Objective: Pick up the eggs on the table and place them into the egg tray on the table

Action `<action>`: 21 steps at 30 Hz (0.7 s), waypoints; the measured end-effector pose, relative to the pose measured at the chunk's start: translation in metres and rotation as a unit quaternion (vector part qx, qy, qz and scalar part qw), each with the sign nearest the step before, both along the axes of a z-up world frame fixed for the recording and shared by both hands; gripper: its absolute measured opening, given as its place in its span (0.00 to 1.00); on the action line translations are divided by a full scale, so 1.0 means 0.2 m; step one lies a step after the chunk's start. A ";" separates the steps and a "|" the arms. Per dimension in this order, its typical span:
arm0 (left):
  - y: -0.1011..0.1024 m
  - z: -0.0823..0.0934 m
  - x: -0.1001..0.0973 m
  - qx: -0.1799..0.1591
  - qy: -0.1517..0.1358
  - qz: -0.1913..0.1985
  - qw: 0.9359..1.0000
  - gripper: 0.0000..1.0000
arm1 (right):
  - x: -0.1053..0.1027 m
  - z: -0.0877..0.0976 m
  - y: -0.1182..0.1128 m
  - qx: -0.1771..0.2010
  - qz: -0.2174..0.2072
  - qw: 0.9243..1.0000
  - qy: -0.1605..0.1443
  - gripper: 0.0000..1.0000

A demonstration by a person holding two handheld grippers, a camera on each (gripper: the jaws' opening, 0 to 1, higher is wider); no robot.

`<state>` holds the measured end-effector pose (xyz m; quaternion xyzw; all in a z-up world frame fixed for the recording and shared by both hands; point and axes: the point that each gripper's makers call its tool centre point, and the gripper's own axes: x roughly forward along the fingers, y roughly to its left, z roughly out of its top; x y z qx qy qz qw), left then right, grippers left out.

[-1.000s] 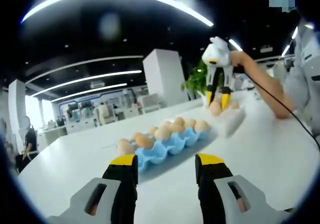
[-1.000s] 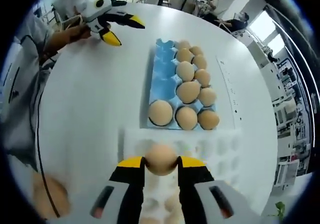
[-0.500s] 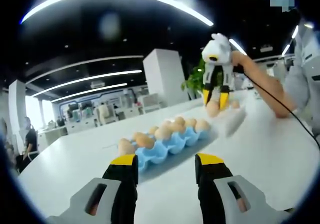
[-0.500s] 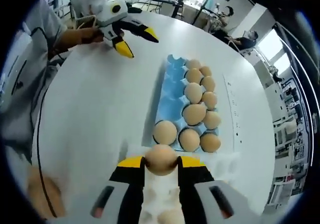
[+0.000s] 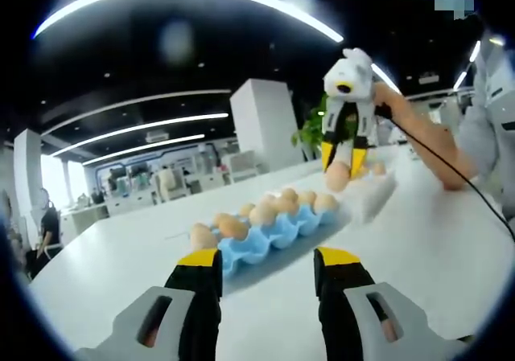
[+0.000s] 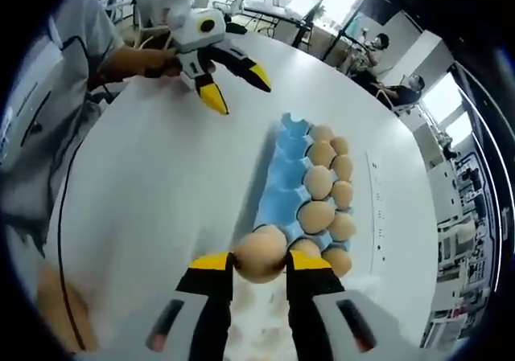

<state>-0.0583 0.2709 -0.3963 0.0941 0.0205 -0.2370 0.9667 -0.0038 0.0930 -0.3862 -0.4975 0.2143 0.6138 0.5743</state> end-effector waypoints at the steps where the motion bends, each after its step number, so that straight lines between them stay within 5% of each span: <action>1: 0.00 0.00 0.00 0.000 0.000 0.000 1.000 0.46 | 0.00 0.00 0.00 0.000 0.001 1.000 0.000 0.27; 21: 0.00 0.00 0.00 0.001 0.001 0.001 1.000 0.46 | 0.01 0.01 0.11 0.033 0.040 0.998 -0.027 0.27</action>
